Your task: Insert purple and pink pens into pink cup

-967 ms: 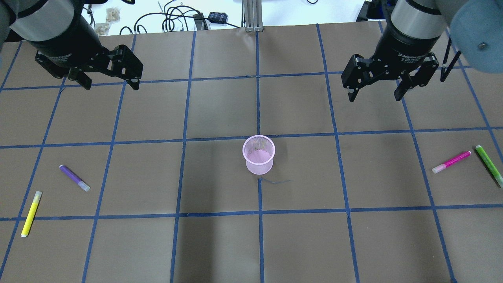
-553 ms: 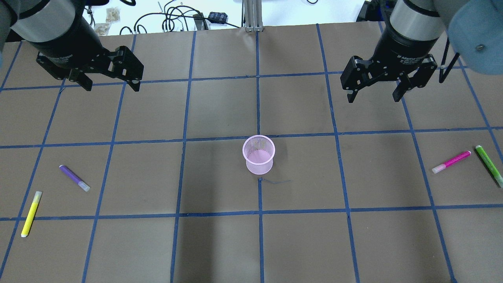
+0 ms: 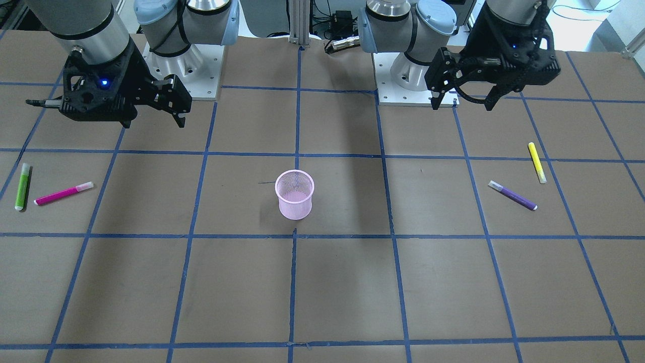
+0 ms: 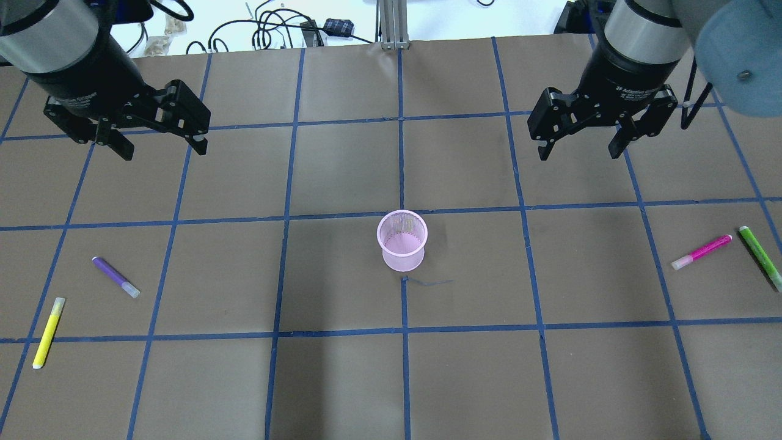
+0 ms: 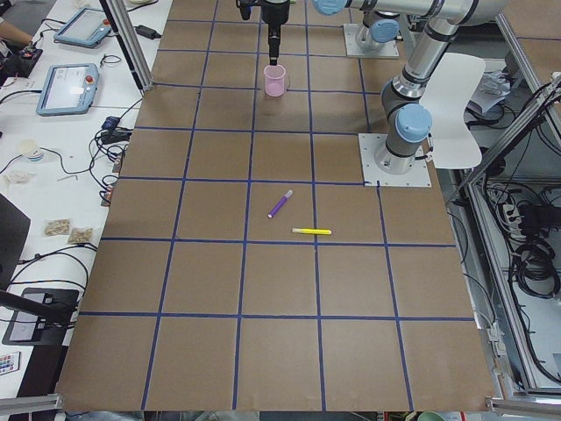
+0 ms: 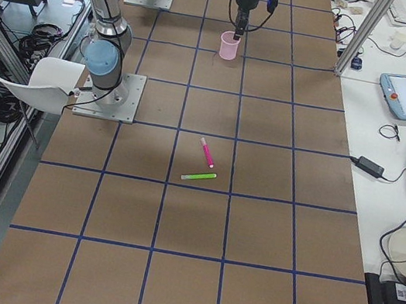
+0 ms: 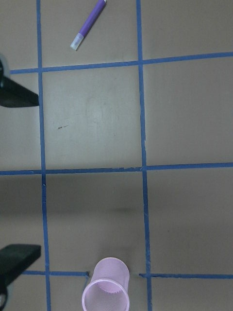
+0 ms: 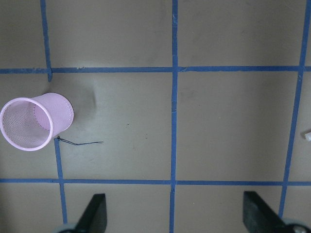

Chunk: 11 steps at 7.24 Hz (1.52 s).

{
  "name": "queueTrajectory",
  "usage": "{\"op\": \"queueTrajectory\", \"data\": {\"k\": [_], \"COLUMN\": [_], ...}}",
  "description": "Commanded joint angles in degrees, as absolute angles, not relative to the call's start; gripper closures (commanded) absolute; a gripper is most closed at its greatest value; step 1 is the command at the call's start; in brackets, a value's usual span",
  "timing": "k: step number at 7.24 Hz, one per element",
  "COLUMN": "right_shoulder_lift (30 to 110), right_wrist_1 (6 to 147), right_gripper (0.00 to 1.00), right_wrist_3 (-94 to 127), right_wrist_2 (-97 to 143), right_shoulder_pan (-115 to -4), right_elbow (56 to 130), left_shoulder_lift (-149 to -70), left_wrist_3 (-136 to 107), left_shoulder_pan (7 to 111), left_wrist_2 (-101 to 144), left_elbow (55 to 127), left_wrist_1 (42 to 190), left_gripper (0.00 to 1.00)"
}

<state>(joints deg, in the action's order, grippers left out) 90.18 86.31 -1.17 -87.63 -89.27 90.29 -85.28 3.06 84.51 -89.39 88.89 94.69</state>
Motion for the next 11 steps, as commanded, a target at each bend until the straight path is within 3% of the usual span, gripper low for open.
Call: {"op": "queueTrajectory", "data": {"k": [1, 3, 6, 9, 11], "right_shoulder_lift": [90.0, 88.4, 86.7, 81.1, 79.0], "right_wrist_1": [87.0, 87.8, 88.2, 94.3, 103.0], "right_gripper": [0.0, 0.0, 0.0, 0.0, 0.0], "right_wrist_3": [-1.3, -14.3, -51.4, -90.5, -107.8], "right_wrist_2": [-87.8, -88.2, -88.2, -88.3, -88.1], "right_shoulder_pan": [-89.3, -86.2, -71.4, -60.2, -55.5], "right_elbow": [90.4, 90.5, 90.6, 92.2, 97.4], "left_shoulder_lift": [-86.5, -87.6, -93.5, -104.7, -108.6], "left_wrist_3": [3.7, 3.4, 3.0, 3.5, 3.5], "left_shoulder_pan": [79.6, 67.4, 57.7, 53.0, 49.7], "left_wrist_2": [-89.6, -89.1, -89.0, -89.7, -89.7], "left_elbow": [90.1, 94.9, 106.5, 108.3, 109.9], "left_wrist_1": [94.7, 93.2, 75.5, 59.9, 57.8], "left_gripper": [0.0, 0.0, 0.0, 0.0, 0.0]}}
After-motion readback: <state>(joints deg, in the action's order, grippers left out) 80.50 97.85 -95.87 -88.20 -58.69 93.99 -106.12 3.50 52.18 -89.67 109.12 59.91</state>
